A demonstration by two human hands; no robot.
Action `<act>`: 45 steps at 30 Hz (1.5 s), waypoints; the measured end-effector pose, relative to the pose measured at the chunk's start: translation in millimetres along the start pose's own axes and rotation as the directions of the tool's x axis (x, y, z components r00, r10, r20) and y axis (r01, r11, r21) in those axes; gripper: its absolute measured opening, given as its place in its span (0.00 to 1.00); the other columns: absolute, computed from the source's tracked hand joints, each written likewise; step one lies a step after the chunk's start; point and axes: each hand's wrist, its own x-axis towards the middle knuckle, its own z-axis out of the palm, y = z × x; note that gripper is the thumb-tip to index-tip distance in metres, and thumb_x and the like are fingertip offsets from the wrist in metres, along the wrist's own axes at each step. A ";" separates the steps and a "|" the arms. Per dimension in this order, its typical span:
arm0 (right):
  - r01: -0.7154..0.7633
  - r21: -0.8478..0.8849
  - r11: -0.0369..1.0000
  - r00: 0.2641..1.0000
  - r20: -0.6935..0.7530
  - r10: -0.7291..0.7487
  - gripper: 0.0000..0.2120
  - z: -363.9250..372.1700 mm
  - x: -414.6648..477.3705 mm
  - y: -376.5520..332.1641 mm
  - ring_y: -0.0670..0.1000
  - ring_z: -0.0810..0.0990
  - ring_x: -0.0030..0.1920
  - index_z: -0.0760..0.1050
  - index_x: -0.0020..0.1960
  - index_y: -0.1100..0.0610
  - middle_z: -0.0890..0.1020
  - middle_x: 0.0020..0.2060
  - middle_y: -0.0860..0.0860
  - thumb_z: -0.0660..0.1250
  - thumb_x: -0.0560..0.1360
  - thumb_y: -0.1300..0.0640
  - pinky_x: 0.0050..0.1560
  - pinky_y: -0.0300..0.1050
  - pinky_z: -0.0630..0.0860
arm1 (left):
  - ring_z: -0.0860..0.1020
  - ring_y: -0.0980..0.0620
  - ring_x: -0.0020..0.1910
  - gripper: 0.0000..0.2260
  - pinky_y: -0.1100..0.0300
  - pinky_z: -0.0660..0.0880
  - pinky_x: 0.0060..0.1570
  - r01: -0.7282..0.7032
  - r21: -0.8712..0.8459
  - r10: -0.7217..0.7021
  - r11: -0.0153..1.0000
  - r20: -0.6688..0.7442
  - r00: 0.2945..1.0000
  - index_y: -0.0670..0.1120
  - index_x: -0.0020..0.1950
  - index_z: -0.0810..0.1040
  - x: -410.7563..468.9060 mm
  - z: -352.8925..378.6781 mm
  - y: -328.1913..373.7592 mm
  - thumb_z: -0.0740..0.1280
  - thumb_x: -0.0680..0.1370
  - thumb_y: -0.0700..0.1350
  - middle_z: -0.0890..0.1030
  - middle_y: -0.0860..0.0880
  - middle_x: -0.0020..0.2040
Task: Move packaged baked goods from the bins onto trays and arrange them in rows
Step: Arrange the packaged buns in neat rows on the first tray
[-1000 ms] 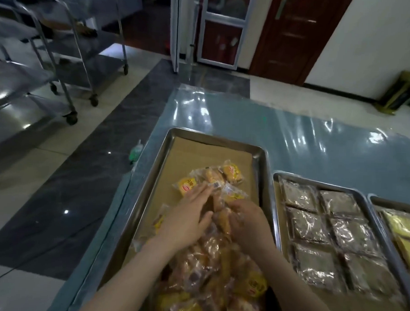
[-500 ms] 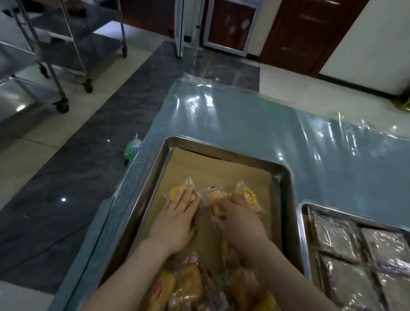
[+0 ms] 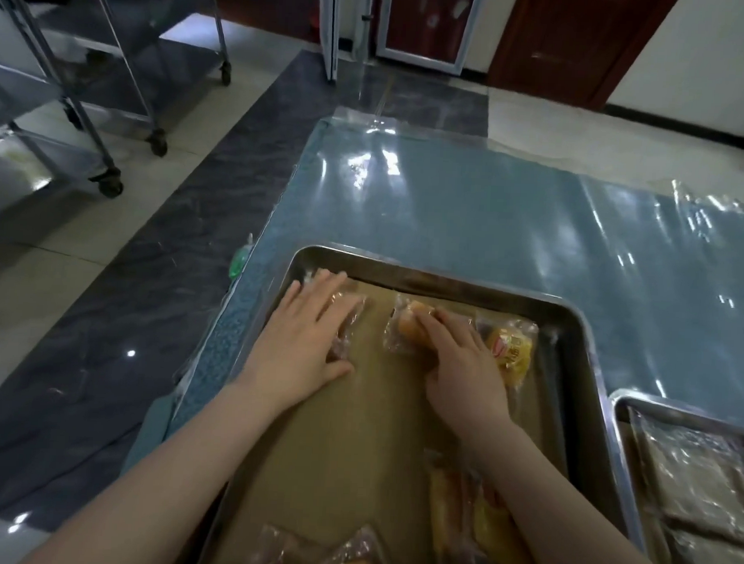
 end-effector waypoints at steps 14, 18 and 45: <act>-0.032 0.069 0.997 0.984 -0.173 0.044 0.28 21.9 -11.4 11.5 0.54 0.64 0.70 0.62 0.72 0.42 0.66 0.71 0.48 0.67 0.75 0.51 0.67 0.52 0.61 | 0.59 0.45 0.72 0.14 0.54 0.59 0.69 0.180 -0.104 -0.184 0.978 -0.034 0.982 0.50 0.61 0.71 -6.3 14.5 1.5 0.62 0.75 0.43 0.57 0.48 0.77; -0.091 0.127 0.988 0.973 -0.201 0.116 0.28 21.1 -11.3 18.8 0.54 0.64 0.70 0.65 0.71 0.44 0.68 0.70 0.48 0.68 0.74 0.57 0.69 0.54 0.61 | 0.56 0.44 0.68 0.20 0.52 0.60 0.67 0.169 -0.100 -0.166 0.980 0.036 0.985 0.56 0.67 0.70 -5.3 10.9 4.3 0.62 0.75 0.44 0.49 0.51 0.78; -0.033 0.025 0.999 0.988 -0.147 0.037 0.23 5.7 -11.3 -7.2 0.54 0.70 0.65 0.70 0.68 0.48 0.75 0.63 0.49 0.63 0.75 0.43 0.64 0.53 0.63 | 0.53 0.36 0.74 0.30 0.45 0.52 0.71 0.007 0.084 -0.007 0.996 -0.001 1.000 0.52 0.77 0.56 -7.8 19.1 9.7 0.62 0.76 0.52 0.55 0.37 0.76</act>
